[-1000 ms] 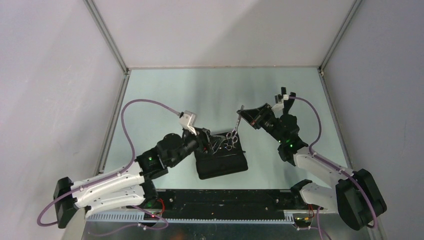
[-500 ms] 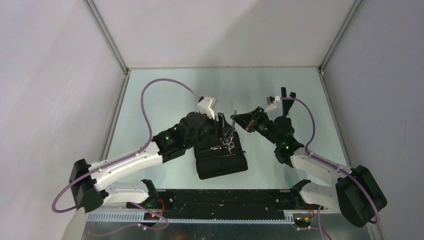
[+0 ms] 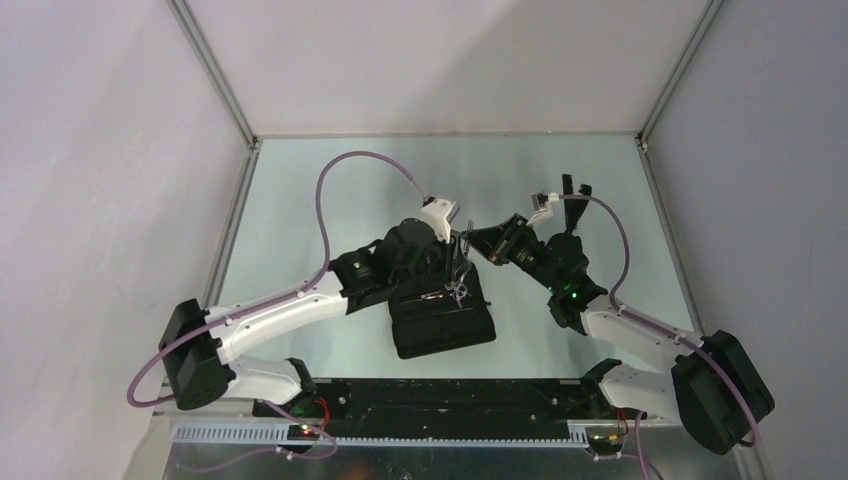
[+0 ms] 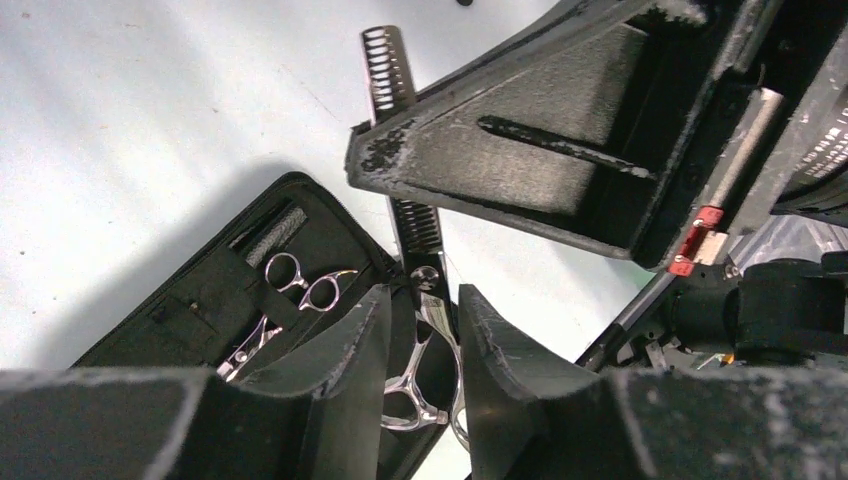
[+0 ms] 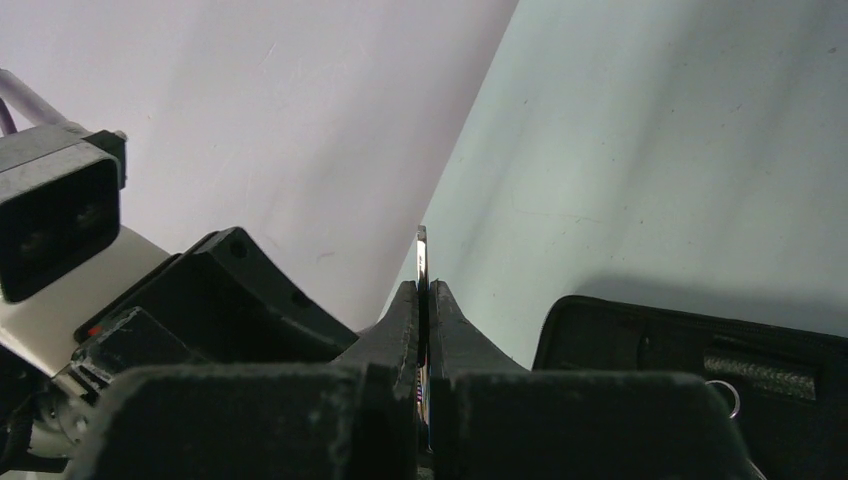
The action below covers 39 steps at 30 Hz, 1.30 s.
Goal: Sort the hair-cutting tools
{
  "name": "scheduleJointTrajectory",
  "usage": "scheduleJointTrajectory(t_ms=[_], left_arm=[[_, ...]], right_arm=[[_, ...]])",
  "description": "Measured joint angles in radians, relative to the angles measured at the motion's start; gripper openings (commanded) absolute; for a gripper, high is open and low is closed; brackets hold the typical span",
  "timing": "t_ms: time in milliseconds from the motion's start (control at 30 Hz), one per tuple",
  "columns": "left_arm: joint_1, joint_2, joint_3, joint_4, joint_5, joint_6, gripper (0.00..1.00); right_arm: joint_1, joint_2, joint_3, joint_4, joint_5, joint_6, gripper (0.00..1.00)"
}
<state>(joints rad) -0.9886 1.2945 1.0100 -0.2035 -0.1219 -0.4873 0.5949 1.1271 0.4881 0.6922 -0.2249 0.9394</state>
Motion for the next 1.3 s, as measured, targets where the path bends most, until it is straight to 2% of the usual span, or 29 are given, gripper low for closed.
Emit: scheduleJointTrajectory(t_ms=[200, 267, 333, 367, 467, 600, 667, 833, 1000, 1133, 1300], left_arm=[[-0.003, 0.003, 0.006, -0.008, 0.003, 0.023, 0.01], [0.002, 0.003, 0.006, -0.012, 0.002, 0.026, 0.00], [0.003, 0.003, 0.005, -0.015, -0.002, 0.026, 0.00], [0.005, 0.002, 0.004, -0.016, 0.000, 0.027, 0.00], [0.017, -0.006, -0.010, -0.027, -0.005, 0.042, 0.00], [0.055, -0.035, -0.048, -0.062, -0.030, 0.060, 0.00], [0.075, -0.060, -0.072, -0.086, -0.044, 0.070, 0.00], [0.137, -0.119, -0.126, -0.151, -0.075, 0.083, 0.00], [0.200, -0.211, -0.185, -0.207, -0.104, 0.098, 0.00], [0.238, -0.290, -0.231, -0.245, -0.113, 0.105, 0.00], [0.258, -0.360, -0.281, -0.292, -0.127, 0.115, 0.00]], right_arm=[[0.005, 0.000, 0.000, 0.000, 0.000, -0.024, 0.00], [0.005, 0.001, 0.000, -0.001, 0.000, -0.032, 0.04], [0.005, 0.001, 0.000, -0.003, -0.003, -0.039, 0.16], [0.005, 0.001, 0.000, -0.005, -0.005, -0.041, 0.27], [-0.002, -0.007, 0.000, -0.031, -0.023, -0.051, 0.47], [-0.017, -0.045, 0.034, -0.202, -0.037, -0.117, 0.62], [-0.022, -0.056, 0.081, -0.332, -0.038, -0.166, 0.65], [-0.014, -0.058, 0.206, -0.662, -0.042, -0.295, 0.67], [0.036, -0.044, 0.235, -0.965, -0.019, -0.404, 0.66], [0.079, 0.002, 0.235, -1.133, 0.008, -0.449, 0.64], [0.117, 0.084, 0.235, -1.219, 0.026, -0.480, 0.60]])
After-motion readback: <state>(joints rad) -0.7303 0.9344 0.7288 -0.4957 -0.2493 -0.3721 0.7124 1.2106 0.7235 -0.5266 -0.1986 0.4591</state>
